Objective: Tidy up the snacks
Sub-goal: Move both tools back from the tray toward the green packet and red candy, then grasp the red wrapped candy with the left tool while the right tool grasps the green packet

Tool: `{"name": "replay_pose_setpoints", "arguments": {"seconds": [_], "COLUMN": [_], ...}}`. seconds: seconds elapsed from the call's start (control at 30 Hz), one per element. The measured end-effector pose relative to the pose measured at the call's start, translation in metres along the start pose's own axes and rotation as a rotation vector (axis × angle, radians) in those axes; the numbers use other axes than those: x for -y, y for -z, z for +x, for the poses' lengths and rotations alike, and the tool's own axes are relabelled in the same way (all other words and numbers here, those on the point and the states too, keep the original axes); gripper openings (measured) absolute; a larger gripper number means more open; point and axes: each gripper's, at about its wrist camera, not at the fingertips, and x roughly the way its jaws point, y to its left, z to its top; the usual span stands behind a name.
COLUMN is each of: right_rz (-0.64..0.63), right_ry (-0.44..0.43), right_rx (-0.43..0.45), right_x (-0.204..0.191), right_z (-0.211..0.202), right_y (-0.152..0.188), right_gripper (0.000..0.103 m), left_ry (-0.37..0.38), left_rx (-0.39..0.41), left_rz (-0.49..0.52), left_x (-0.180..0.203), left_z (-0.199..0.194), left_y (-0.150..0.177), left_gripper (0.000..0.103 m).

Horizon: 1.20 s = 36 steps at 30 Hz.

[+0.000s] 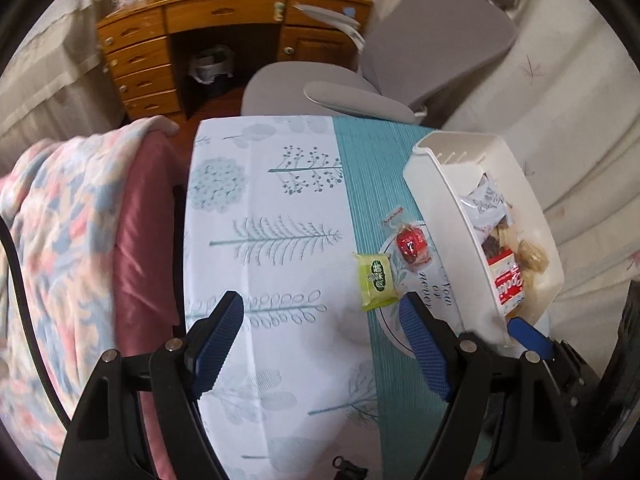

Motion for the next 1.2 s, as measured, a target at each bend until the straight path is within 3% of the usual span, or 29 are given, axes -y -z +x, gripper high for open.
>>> {"name": "replay_pose_setpoints", "arguments": {"seconds": [0.2,0.53,0.93,1.2], "right_rz": [-0.106,-0.229,-0.306,-0.284], "right_ry": [-0.025,0.023,0.026,0.043], "right_rx": [0.070,0.173,0.187,0.150], "right_x": [-0.013,-0.018,-0.026,-0.022], "right_z": [0.027,0.091,0.127,0.143], "right_y": [0.011,0.026,0.037,0.032], "right_gripper": [0.086,0.086,0.082,0.072], "left_ry": [0.004,0.042,0.146,0.144], "left_rx": [-0.062,-0.153,-0.310,-0.384], "left_rz": [0.099,0.305,0.463,0.505], "left_x": [0.015,0.070,0.127,0.151], "left_z": [0.035,0.100,0.175,0.204], "left_y": [-0.032,-0.068,-0.080,-0.080], "left_gripper": [0.080,0.081,0.081,0.081]}}
